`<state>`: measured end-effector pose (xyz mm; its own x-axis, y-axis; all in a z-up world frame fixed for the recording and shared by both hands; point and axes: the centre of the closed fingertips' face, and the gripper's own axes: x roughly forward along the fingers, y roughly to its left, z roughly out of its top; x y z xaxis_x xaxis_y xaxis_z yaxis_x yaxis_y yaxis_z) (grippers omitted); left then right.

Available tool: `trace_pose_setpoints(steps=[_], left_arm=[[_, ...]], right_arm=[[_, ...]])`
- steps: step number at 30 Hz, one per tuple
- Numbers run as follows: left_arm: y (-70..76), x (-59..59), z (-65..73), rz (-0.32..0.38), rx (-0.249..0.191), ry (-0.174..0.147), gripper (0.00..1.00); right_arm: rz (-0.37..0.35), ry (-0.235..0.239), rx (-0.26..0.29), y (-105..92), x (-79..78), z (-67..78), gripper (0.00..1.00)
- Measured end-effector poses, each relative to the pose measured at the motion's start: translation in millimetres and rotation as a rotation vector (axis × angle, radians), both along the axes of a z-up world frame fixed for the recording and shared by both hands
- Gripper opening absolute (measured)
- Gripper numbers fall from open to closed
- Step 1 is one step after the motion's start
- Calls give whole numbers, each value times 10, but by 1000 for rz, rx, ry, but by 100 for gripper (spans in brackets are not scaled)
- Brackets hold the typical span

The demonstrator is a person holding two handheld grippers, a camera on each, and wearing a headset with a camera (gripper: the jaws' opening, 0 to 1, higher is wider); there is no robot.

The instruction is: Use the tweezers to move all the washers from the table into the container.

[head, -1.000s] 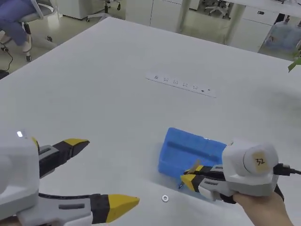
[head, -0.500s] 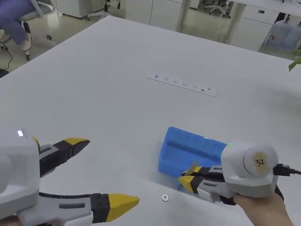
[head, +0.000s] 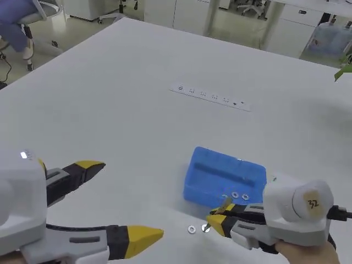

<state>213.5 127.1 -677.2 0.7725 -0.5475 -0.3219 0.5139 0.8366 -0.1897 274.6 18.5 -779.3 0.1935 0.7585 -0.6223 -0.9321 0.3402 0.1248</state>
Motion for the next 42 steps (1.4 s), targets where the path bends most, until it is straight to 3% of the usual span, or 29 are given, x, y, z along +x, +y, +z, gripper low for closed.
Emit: trace_pose_setpoints(steps=[10,18,23,34,42], left_arm=[[18,-15,-8,6,2,2,94],[-13,-8,-4,-1,0,0,94],[-28,-9,6,-7,2,-2,94],[-16,9,18,-3,1,-2,94],[-72,28,29,-20,2,-2,94]], right_arm=[[7,8,0,12,-13,-26,4],[61,-63,-51,40,-46,-35,3],[35,-37,-33,23,-13,-21,2],[-15,-22,90,18,122,402,3],[-27,-71,128,-5,326,710,3]])
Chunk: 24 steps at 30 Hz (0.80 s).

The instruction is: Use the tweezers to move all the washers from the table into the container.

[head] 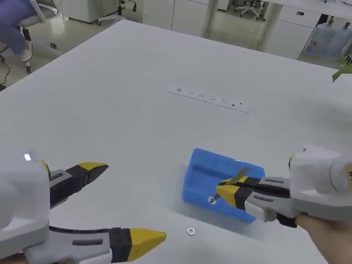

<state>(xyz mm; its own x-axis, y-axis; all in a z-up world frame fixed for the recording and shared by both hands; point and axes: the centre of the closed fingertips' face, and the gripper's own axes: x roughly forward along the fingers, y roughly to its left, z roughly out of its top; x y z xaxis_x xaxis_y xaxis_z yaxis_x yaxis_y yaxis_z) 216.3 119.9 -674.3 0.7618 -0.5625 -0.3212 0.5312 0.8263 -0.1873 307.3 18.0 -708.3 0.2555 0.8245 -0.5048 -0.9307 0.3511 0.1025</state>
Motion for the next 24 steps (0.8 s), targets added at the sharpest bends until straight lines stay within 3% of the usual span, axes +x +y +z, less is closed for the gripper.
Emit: trace_pose_setpoints(steps=[9,24], left_arm=[[13,3,12,2,0,-1,94],[142,-33,-1,41,3,4,94]], right_arm=[[-47,-2,-9,-10,305,0,3],[-95,48,-103,2,601,-445,3]])
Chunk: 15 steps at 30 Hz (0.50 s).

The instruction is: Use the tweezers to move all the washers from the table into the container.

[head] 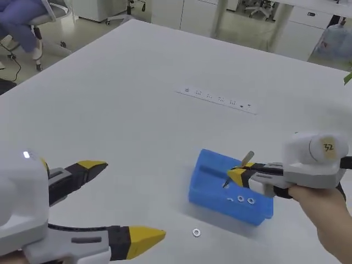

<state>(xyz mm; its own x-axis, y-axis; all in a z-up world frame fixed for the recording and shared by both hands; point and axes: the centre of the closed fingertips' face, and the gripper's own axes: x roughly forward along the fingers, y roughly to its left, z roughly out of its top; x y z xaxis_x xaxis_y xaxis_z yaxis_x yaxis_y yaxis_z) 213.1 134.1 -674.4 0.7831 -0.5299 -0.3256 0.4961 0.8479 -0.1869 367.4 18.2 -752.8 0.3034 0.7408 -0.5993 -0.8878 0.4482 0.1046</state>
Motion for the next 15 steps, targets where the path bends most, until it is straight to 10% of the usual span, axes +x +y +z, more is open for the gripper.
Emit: trace_pose_setpoints(steps=[15], left_arm=[[10,20,-19,9,3,7,94]], right_arm=[[3,19,-44,-24,-14,-200,3]])
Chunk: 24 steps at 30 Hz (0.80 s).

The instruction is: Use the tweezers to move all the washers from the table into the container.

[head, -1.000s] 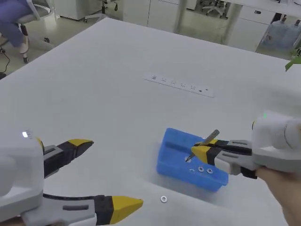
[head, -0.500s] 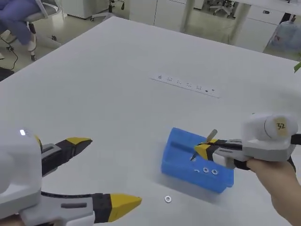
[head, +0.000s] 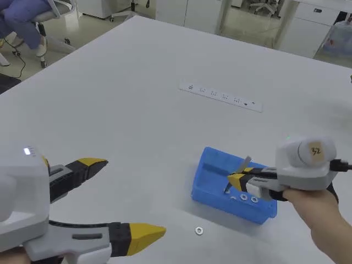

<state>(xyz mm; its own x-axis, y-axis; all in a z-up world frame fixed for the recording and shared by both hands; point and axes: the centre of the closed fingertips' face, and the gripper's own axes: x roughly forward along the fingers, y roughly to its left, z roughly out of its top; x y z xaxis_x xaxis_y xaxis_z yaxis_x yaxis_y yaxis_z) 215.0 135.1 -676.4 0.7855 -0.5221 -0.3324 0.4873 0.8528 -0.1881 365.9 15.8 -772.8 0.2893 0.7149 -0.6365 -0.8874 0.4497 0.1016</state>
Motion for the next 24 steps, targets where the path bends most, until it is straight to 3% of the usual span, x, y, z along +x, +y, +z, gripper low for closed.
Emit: trace_pose_setpoints(steps=[7,15,16,18,20,24], left_arm=[[-8,18,-3,-7,5,2,94],[-36,36,-23,-12,3,7,94],[-47,38,-26,-15,2,7,94],[-61,40,-28,-18,0,8,94],[-68,41,-31,-21,0,9,94],[-78,41,-34,-28,3,11,94]], right_arm=[[1,-14,-8,-25,25,22,3],[-16,-34,41,-42,-34,243,3],[-11,-45,44,-45,-56,285,3],[14,-121,29,-54,-57,382,3],[31,-139,15,-58,-106,420,3],[44,-137,43,-40,-220,522,3]])
